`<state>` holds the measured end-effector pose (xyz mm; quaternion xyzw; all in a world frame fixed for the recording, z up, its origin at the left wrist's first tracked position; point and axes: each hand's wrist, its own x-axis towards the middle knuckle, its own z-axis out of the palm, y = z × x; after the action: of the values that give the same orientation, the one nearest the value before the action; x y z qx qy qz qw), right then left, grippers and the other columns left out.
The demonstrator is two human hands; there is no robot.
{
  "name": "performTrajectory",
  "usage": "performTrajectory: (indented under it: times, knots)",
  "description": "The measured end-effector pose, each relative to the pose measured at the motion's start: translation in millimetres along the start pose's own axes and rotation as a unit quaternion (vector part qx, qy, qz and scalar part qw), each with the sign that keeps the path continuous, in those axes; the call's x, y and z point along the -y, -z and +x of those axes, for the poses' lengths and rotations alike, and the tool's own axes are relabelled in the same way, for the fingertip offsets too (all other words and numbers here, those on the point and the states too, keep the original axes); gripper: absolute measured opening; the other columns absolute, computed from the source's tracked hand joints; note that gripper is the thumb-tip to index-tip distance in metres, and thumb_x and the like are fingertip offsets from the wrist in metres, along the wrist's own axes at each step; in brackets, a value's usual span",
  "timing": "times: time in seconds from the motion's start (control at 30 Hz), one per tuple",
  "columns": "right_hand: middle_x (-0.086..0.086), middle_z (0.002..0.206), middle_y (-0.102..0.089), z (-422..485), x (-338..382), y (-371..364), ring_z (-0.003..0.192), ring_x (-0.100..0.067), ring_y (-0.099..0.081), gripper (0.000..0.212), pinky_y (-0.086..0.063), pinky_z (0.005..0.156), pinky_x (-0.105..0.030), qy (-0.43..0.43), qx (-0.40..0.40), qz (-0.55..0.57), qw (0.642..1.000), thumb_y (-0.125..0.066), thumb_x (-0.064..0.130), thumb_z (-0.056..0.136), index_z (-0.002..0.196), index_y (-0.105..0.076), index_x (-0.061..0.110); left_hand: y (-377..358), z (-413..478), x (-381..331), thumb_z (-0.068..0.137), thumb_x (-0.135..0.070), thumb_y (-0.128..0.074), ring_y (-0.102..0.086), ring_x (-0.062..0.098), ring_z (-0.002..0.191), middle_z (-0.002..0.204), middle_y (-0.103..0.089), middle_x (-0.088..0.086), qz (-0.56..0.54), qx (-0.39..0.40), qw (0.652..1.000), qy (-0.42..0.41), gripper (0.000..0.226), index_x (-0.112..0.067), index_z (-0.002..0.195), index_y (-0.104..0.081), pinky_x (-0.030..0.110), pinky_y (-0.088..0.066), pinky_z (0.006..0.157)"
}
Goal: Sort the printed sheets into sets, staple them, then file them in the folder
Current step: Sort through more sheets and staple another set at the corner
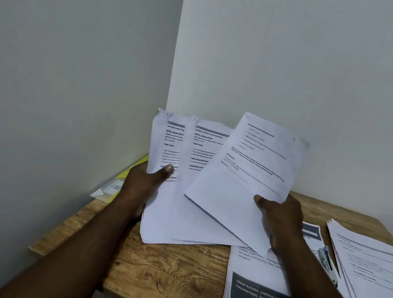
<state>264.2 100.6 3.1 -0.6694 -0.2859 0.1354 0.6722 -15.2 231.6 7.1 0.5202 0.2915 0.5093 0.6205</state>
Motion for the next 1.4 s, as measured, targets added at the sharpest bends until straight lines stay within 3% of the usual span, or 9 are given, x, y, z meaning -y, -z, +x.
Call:
performTrajectory:
  times: [0.13,0.2,0.43,0.6,0.73,0.87,0.97,1.17,1.4]
  knots:
    - [0.003,0.103,-0.073,4.2,1.3,5.5,0.096,-0.027,-0.072,0.044,-0.056,0.088,-0.038,-0.022,-0.014,0.063,0.998,-0.089,0.008,0.081,0.119,-0.070,0.019,0.7,0.9,1.4,0.087,-0.027,-0.086,-0.078,0.031,0.102,0.112,-0.080,0.009,0.000,0.002,1.000,0.002,0.039,-0.012,0.121,-0.074,0.053,-0.060,0.094]
    - [0.001,0.107,-0.074,4.1,-1.1,2.6,0.097,-0.028,-0.073,0.045,-0.058,0.089,-0.039,-0.028,-0.006,0.039,0.999,-0.090,0.010,0.081,0.119,-0.071,0.020,0.9,0.9,1.1,0.086,-0.027,-0.087,-0.077,0.033,0.104,0.113,-0.080,0.010,-0.005,0.008,1.000,0.007,0.040,-0.012,0.121,-0.075,0.056,-0.059,0.096]
    - [-0.002,0.113,-0.078,-2.4,-4.2,-12.4,0.101,-0.031,-0.075,0.044,-0.060,0.096,-0.052,-0.045,0.022,0.028,0.998,-0.090,0.014,0.082,0.121,-0.072,0.019,0.0,2.3,-0.1,0.088,-0.015,-0.083,-0.077,0.032,0.102,0.113,-0.080,0.010,-0.036,-0.007,0.999,0.024,0.033,-0.009,0.120,-0.074,0.051,-0.059,0.095]
    - [-0.004,0.107,-0.078,-0.8,-2.4,-6.6,0.094,-0.030,-0.074,0.036,-0.061,0.082,-0.040,-0.055,0.027,0.049,0.997,-0.086,0.010,0.085,0.117,-0.073,0.018,-1.6,5.6,1.0,0.093,-0.002,-0.072,-0.077,0.033,0.102,0.112,-0.079,0.013,-0.050,-0.019,0.998,0.030,0.025,-0.007,0.117,-0.074,0.041,-0.060,0.084]
    - [0.001,0.105,-0.077,3.8,-1.4,-0.4,0.097,-0.028,-0.073,0.029,-0.059,0.093,-0.041,-0.042,-0.034,0.038,0.998,-0.084,0.010,0.085,0.108,-0.071,0.021,-2.7,3.9,-0.9,0.094,0.003,-0.068,-0.075,0.038,0.105,0.115,-0.078,0.017,-0.071,-0.025,0.997,0.026,0.030,-0.001,0.124,-0.070,0.042,-0.063,0.081]
    - [-0.001,0.111,-0.074,9.5,-1.8,10.5,0.104,-0.031,-0.070,0.035,-0.053,0.093,-0.036,-0.016,-0.098,0.026,0.995,-0.078,0.011,0.089,0.122,-0.070,0.018,-4.2,1.5,-4.5,0.096,0.006,-0.064,-0.076,0.037,0.102,0.116,-0.077,0.018,-0.093,-0.026,0.995,0.028,0.031,0.000,0.125,-0.067,0.036,-0.065,0.070]
    - [0.000,0.111,-0.073,10.2,-4.3,10.3,0.106,-0.032,-0.070,0.035,-0.056,0.100,-0.042,-0.012,-0.104,0.018,0.994,-0.077,0.013,0.090,0.123,-0.069,0.020,-4.3,2.5,-2.7,0.096,0.005,-0.065,-0.077,0.035,0.101,0.115,-0.078,0.017,-0.092,-0.028,0.995,0.030,0.030,0.000,0.125,-0.067,0.035,-0.064,0.070]
    - [-0.001,0.112,-0.074,4.0,-1.3,5.0,0.100,-0.028,-0.070,0.032,-0.054,0.090,-0.036,-0.019,-0.041,0.043,0.998,-0.080,0.013,0.091,0.117,-0.067,0.025,-3.8,2.8,-2.2,0.096,0.003,-0.066,-0.076,0.034,0.105,0.117,-0.077,0.016,-0.089,-0.023,0.995,0.025,0.031,-0.001,0.126,-0.068,0.042,-0.063,0.084]
    - [0.001,0.110,-0.076,-13.9,-6.2,-23.5,0.100,-0.024,-0.072,0.035,-0.060,0.094,-0.043,-0.030,0.043,0.015,0.999,-0.086,0.012,0.086,0.113,-0.069,0.026,-2.6,-0.6,-4.5,0.096,-0.016,-0.074,-0.077,0.032,0.101,0.110,-0.080,0.008,-0.035,-0.028,0.999,0.028,0.027,-0.011,0.122,-0.073,0.048,-0.061,0.091]
